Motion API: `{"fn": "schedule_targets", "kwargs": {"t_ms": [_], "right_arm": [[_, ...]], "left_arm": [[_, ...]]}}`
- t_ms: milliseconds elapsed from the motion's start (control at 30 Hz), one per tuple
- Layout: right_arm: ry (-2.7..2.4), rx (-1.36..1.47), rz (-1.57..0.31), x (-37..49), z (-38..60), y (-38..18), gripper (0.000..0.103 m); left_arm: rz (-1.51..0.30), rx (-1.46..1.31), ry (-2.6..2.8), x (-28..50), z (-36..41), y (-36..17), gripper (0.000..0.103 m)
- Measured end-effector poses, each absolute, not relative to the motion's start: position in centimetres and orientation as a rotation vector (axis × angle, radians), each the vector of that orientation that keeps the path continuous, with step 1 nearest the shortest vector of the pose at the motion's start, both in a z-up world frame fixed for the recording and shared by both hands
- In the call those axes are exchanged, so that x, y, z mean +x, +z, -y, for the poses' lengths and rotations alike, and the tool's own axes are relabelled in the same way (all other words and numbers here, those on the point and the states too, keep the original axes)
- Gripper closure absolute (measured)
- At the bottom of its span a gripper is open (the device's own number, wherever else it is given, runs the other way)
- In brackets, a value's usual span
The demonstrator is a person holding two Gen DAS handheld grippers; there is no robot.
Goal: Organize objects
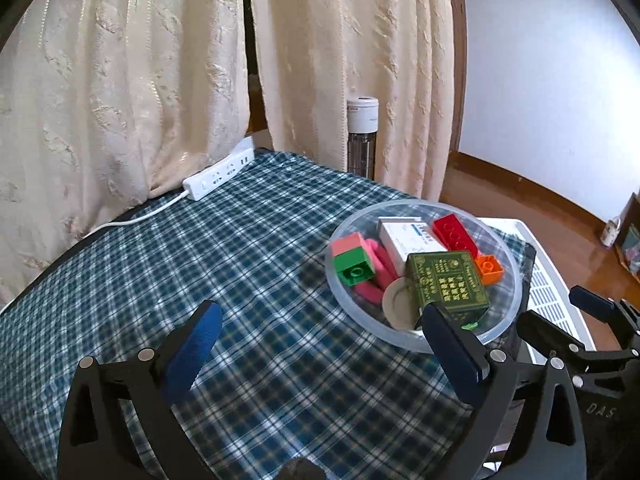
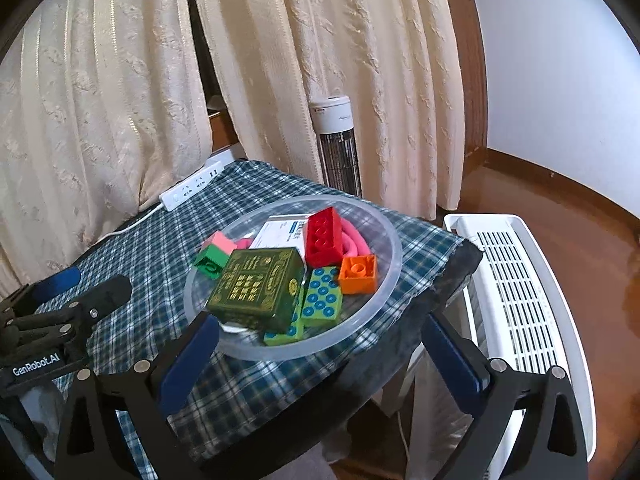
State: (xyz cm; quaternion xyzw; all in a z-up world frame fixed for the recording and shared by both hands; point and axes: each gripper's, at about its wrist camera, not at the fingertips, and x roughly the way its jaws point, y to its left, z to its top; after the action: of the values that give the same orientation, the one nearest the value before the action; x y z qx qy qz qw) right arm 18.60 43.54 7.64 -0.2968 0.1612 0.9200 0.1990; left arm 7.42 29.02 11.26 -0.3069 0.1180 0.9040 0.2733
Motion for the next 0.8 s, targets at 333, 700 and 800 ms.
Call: {"fn": "schedule_targets", "kwargs": {"t_ms": [333,700,800], "right_arm": [[2.576,-0.879,-0.378,18.1,-42.5,6.9,0.000],[2.584,-0.912,-0.354,17.5,-42.3,6.3,0.000],[2.585,-0.912,-0.349,17.5,-42.2,6.2,0.000]], "left_arm": [[-0.313,-0.880,2.416,7.1,-29.2,10.7,0.002],[-0.336,-0.920,2.388,6.9,-29.7,10.0,0.002],[-0.326,-0.936,2.370,6.8,-29.8,9.8,0.002]]}}
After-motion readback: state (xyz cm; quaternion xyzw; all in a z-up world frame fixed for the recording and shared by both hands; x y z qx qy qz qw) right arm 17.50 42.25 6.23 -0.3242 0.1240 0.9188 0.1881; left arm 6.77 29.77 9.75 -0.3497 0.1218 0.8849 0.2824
